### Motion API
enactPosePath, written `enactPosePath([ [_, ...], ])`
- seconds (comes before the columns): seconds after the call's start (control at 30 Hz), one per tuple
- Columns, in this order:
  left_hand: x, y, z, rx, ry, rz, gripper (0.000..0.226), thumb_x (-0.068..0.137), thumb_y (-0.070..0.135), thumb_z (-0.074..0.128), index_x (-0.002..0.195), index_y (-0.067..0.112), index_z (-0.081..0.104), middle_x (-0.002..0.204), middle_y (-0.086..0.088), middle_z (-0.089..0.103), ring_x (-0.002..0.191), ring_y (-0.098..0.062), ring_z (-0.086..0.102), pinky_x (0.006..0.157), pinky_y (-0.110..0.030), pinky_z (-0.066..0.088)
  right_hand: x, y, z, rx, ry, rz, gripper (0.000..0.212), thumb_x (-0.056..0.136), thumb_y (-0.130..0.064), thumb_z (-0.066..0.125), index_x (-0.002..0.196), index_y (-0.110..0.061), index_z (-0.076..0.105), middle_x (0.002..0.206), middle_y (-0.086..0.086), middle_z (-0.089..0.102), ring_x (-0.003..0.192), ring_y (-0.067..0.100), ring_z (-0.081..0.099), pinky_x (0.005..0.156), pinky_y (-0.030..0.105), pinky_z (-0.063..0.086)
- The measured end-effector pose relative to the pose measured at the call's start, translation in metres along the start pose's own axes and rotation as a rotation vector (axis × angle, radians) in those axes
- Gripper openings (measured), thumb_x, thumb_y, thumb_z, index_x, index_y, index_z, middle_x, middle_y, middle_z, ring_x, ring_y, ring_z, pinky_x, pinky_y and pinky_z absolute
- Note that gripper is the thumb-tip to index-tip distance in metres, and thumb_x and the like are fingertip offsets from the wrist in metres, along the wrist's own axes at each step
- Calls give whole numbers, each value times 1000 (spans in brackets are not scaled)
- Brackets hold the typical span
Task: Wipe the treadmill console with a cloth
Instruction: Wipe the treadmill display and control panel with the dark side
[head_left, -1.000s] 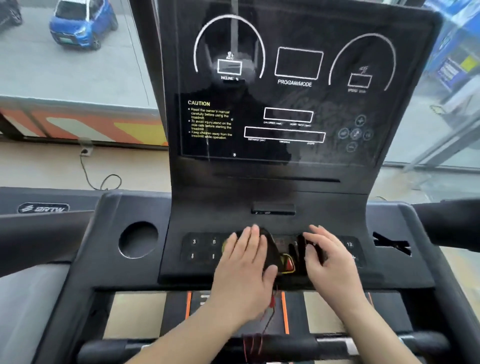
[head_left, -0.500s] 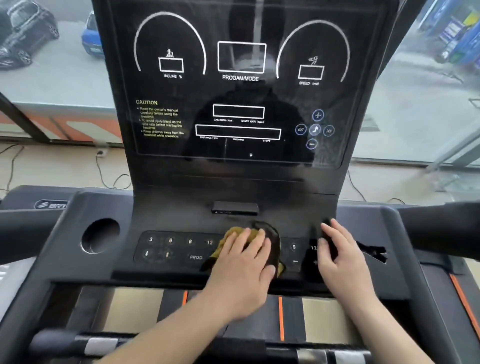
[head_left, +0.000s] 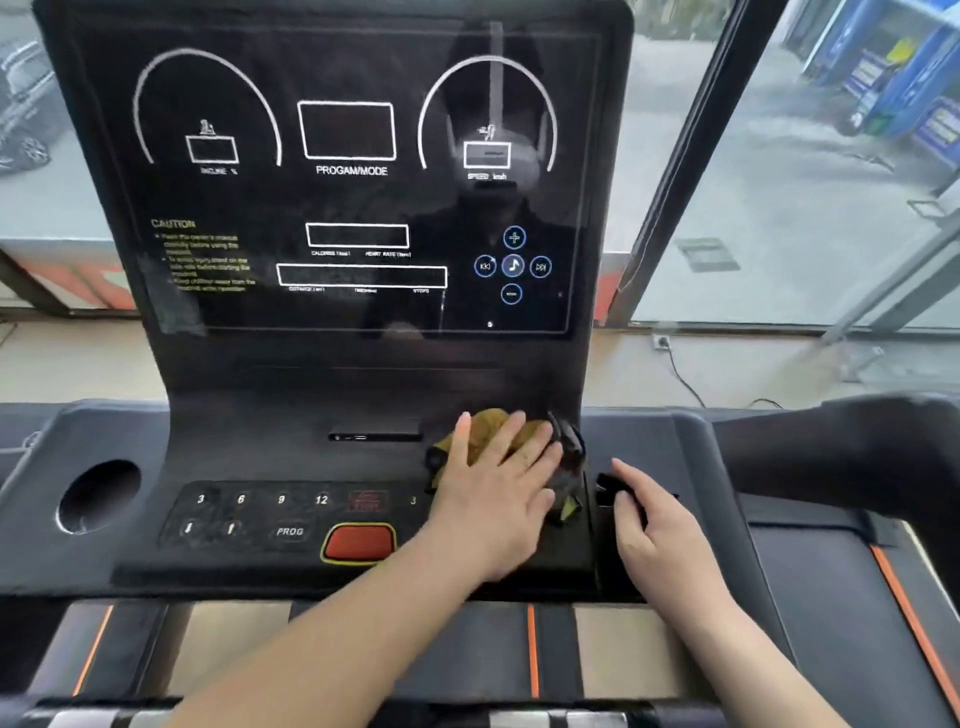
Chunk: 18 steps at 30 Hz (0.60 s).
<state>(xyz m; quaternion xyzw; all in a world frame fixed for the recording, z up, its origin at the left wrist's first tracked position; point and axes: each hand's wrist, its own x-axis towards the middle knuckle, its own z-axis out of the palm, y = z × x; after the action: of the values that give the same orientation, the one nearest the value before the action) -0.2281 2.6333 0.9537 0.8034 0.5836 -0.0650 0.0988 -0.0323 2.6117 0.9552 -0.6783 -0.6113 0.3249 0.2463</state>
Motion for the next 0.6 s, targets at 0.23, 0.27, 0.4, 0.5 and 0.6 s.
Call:
enactPosePath([
  [0.23,-33,52,18,-223,-52,144,63,105,48,19,164,29,8,170,13,-9,156,-17,-22,121,-56,-20,10,5,-10,-153,-60,12,36,101,-30,51,135,-37,61,137,-14,64,134,10,53,111,31,41],
  [0.27,-25,39,16,-197,-43,170,61,107,47,18,164,30,7,170,14,-8,156,-14,-20,123,-54,-16,17,4,-14,-188,-66,13,35,101,-34,48,134,-39,61,134,-14,66,133,12,55,109,34,44],
  [0.4,6,-8,7,-70,28,27,61,107,50,12,163,34,-3,169,17,-15,154,-11,-26,125,-52,-11,28,-4,-23,-257,-131,-21,44,102,-44,40,143,-36,55,139,-16,63,134,9,53,107,34,45],
  [0.5,-12,28,12,-251,-4,-9,65,105,53,15,164,30,1,171,14,-12,155,-14,-25,124,-53,-14,25,-10,-22,-242,-123,-65,46,101,-44,43,143,-32,56,140,-15,63,134,7,53,108,32,45],
  [0.6,-40,50,20,-214,-70,193,65,105,52,21,164,29,5,171,12,-7,155,-14,-22,124,-52,-15,24,-10,-21,-252,-114,-69,46,101,-41,45,144,-29,57,143,-11,61,138,10,50,113,34,42],
])
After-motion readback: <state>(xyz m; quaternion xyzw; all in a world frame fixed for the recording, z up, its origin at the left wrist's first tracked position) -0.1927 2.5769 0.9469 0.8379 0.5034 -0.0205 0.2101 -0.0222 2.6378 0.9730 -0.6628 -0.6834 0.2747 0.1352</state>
